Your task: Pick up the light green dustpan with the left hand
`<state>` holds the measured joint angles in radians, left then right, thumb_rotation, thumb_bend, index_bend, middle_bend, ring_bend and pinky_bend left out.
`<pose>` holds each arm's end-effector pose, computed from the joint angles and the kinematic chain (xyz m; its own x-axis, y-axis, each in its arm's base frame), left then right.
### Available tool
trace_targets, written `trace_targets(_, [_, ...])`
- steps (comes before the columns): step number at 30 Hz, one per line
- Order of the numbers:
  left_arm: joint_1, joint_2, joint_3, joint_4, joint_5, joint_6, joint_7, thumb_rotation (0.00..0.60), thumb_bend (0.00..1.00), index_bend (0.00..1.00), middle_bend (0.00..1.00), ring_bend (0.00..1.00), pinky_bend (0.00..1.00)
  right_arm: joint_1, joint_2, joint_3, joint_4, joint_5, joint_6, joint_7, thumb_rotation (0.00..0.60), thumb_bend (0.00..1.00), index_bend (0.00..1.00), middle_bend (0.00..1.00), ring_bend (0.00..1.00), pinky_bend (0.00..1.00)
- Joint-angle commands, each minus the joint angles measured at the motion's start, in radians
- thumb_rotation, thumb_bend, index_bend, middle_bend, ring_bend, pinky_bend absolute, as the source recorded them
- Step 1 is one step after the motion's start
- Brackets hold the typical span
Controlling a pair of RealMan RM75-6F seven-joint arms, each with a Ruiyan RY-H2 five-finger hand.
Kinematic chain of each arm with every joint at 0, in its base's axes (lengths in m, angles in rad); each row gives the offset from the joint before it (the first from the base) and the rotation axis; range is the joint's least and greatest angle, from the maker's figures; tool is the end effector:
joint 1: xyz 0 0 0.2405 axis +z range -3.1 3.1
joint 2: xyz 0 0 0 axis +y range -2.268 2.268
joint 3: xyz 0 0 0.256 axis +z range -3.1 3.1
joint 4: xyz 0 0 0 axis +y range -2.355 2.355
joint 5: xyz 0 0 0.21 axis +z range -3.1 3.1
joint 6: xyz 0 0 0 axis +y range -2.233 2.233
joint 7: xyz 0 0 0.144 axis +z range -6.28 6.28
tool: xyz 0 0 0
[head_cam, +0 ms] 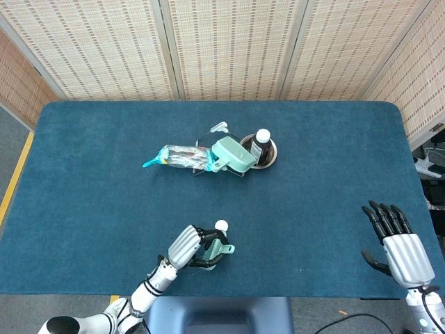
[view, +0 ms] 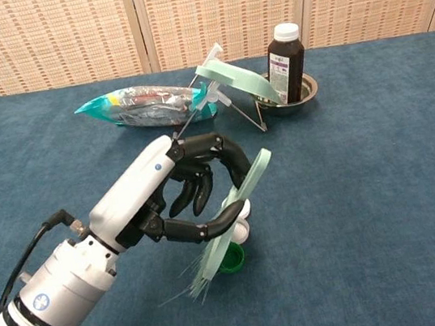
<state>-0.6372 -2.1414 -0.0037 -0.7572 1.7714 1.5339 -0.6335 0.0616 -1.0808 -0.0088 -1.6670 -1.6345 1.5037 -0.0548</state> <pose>-0.1084 0.2565 -0.1132 -0.2070 0.3318 0.9204 0.6517 -0.6548 0.3827 -0.2930 -0.1598 0.1535 0.4400 -0.0451 0.8969 -0.8935 -0.1221 0.4322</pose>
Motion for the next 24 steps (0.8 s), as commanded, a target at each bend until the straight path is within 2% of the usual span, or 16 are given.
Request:
trace_targets(1, [-0.017, 0.005, -0.019, 0.011, 0.007, 0.027, 0.021, 0.600, 0.69, 0.77, 0.88, 0.72, 0.87, 0.000, 0.001, 0.000, 0.000, 0.000, 0.000, 0.001, 0.600, 0.19, 0.00, 0.00, 0.00, 0.00])
trace_targets(7, [-0.017, 0.089, -0.049, 0.039, -0.019, 0.047, 0.074, 0.600, 0.69, 0.77, 0.88, 0.72, 0.87, -0.002, 0.005, -0.001, -0.002, -0.002, 0.001, 0.006, 0.600, 0.19, 0.00, 0.00, 0.00, 0.00])
trace_targets(10, [0.011, 0.154, -0.040, 0.002, -0.043, 0.024, 0.126, 0.600, 0.69, 0.77, 0.88, 0.72, 0.87, -0.001, 0.004, -0.001, -0.001, -0.002, -0.001, 0.004, 0.600, 0.19, 0.00, 0.00, 0.00, 0.00])
trace_targets(13, [0.020, 0.175, -0.038, -0.008, -0.047, 0.027, 0.154, 0.600, 0.69, 0.77, 0.88, 0.72, 0.87, 0.000, 0.004, -0.002, -0.002, -0.002, -0.003, 0.003, 0.600, 0.19, 0.00, 0.00, 0.00, 0.00])
trace_targets(14, [0.031, 0.192, -0.038, -0.010, -0.050, 0.033, 0.195, 0.600, 0.69, 0.77, 0.88, 0.72, 0.87, 0.001, 0.003, -0.003, -0.001, -0.002, -0.007, 0.002, 0.600, 0.19, 0.00, 0.00, 0.00, 0.00])
trace_targets(15, [0.067, 0.240, -0.024, 0.047, -0.054, 0.038, 0.352, 0.600, 0.69, 0.77, 0.88, 0.72, 0.87, 0.004, 0.002, -0.006, -0.003, -0.006, -0.012, -0.001, 0.600, 0.19, 0.00, 0.00, 0.00, 0.00])
trace_targets(20, [0.113, 0.339, 0.023, -0.033, -0.064, -0.033, 0.568, 0.600, 0.66, 0.76, 0.86, 0.72, 0.87, 0.008, -0.001, -0.010, -0.007, -0.011, -0.023, -0.009, 0.600, 0.19, 0.00, 0.00, 0.00, 0.00])
trace_targets(22, [0.123, 0.373, 0.044, -0.082, -0.077, -0.093, 0.641, 0.600, 0.61, 0.69, 0.80, 0.72, 0.87, 0.010, -0.004, -0.011, -0.010, -0.012, -0.027, -0.016, 0.600, 0.19, 0.00, 0.00, 0.00, 0.00])
trace_targets(24, [0.125, 0.398, 0.055, -0.127, -0.098, -0.160, 0.693, 0.600, 0.55, 0.51, 0.63, 0.76, 0.90, 0.010, -0.005, -0.013, -0.013, -0.014, -0.029, -0.021, 0.600, 0.19, 0.00, 0.00, 0.00, 0.00])
